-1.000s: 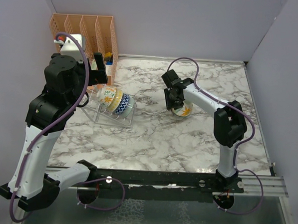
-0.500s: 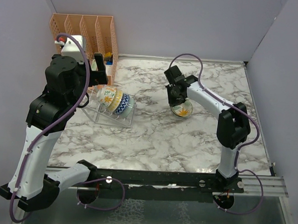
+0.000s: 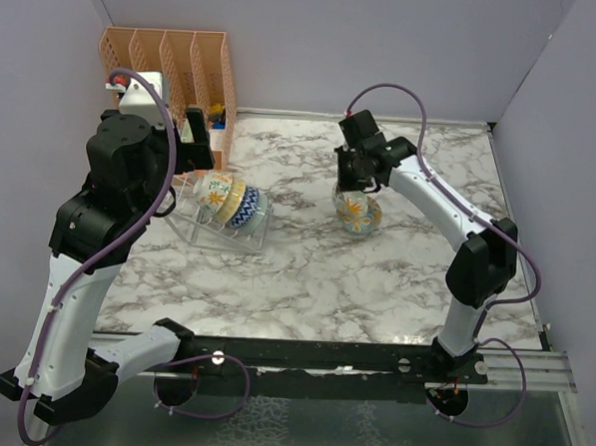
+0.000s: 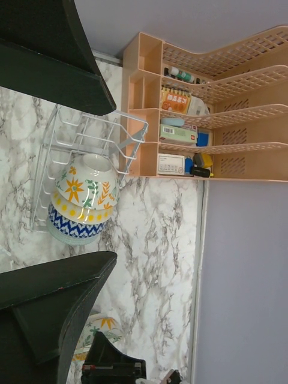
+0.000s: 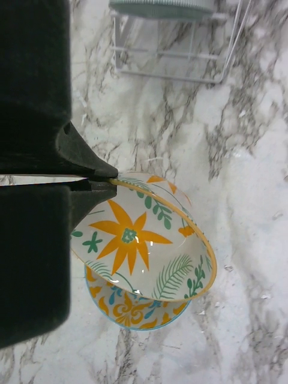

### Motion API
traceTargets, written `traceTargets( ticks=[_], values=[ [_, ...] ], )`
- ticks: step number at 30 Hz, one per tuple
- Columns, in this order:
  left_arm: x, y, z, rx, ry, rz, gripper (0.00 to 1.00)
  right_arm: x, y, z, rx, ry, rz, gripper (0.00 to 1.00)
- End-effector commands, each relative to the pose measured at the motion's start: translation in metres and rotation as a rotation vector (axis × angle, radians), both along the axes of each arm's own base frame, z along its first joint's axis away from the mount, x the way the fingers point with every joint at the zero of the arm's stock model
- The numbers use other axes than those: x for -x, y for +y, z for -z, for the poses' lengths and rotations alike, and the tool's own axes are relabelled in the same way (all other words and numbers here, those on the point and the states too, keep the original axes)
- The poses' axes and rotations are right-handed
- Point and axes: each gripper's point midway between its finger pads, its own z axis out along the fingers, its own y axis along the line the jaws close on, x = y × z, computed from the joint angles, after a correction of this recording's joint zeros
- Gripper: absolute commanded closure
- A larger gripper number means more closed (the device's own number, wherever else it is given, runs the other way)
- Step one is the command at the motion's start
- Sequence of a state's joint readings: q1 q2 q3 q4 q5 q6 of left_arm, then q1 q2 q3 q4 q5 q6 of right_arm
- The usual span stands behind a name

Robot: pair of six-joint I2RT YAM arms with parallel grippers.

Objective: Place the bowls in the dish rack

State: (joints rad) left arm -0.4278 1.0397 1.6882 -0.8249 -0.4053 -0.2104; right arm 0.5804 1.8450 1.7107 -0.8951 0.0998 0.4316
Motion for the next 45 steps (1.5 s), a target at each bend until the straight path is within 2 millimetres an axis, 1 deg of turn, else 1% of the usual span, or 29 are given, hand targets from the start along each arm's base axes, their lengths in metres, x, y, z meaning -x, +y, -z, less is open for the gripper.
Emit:
traceTargets(
  ticks=[1,3,5,9,10,12,15,17,21,25,28,31,35,37,40,45],
  values=[
    [0.004,0.004,-0.008,0.005,-0.03,-0.015,0.01,-0.009,0.025,-0.074,-0.178,-0.128,-0.045,0.99],
    [0.005,0.004,-0.012,0.008,-0.037,-0.013,0.01,-0.01,0.037,-0.097,-0.253,-0.154,-0.073,0.99],
    [0.005,0.005,-0.015,0.008,-0.044,-0.013,0.01,-0.008,0.056,-0.124,-0.366,-0.172,-0.116,0.99],
    [0.007,0.006,-0.024,0.011,-0.061,-0.016,0.01,0.005,0.097,-0.177,-0.668,-0.176,-0.196,0.99],
    [0.008,0.007,-0.026,0.012,-0.066,-0.017,0.01,0.006,0.107,-0.193,-0.759,-0.194,-0.225,0.99],
    [0.009,0.008,-0.029,0.012,-0.07,-0.019,0.01,0.013,0.122,-0.212,-0.898,-0.186,-0.265,0.99],
    [0.011,0.01,-0.035,0.011,-0.079,-0.021,0.01,0.022,0.142,-0.231,-1.035,-0.176,-0.317,0.99],
    [0.014,0.012,-0.044,0.02,-0.1,-0.026,0.01,0.025,0.153,-0.243,-1.104,-0.182,-0.34,0.99],
    [0.017,0.015,-0.056,0.023,-0.127,-0.037,0.01,0.03,0.178,-0.257,-1.223,-0.167,-0.375,0.99],
    [0.018,0.015,-0.059,0.029,-0.134,-0.033,0.01,0.038,0.209,-0.26,-1.315,-0.137,-0.383,0.99],
    [0.018,0.015,-0.058,0.031,-0.133,-0.034,0.01,0.045,0.226,-0.261,-1.411,-0.12,-0.35,0.99],
    [0.02,0.016,-0.058,0.034,-0.135,-0.037,0.01,0.046,0.238,-0.261,-1.472,-0.141,-0.295,0.99],
    [0.021,0.016,-0.058,0.034,-0.132,-0.034,0.01,0.039,0.243,-0.26,-1.552,-0.168,-0.215,0.99],
    [0.021,0.016,-0.058,0.033,-0.13,-0.03,0.01,0.037,0.247,-0.254,-1.579,-0.14,-0.186,0.99],
    [0.022,0.016,-0.057,0.034,-0.128,-0.03,0.01,0.037,0.254,-0.239,-1.61,-0.078,-0.139,0.99],
    [0.02,0.013,-0.053,0.033,-0.118,-0.017,0.01,0.043,0.263,-0.212,-1.631,0.008,-0.063,0.99]
  ],
)
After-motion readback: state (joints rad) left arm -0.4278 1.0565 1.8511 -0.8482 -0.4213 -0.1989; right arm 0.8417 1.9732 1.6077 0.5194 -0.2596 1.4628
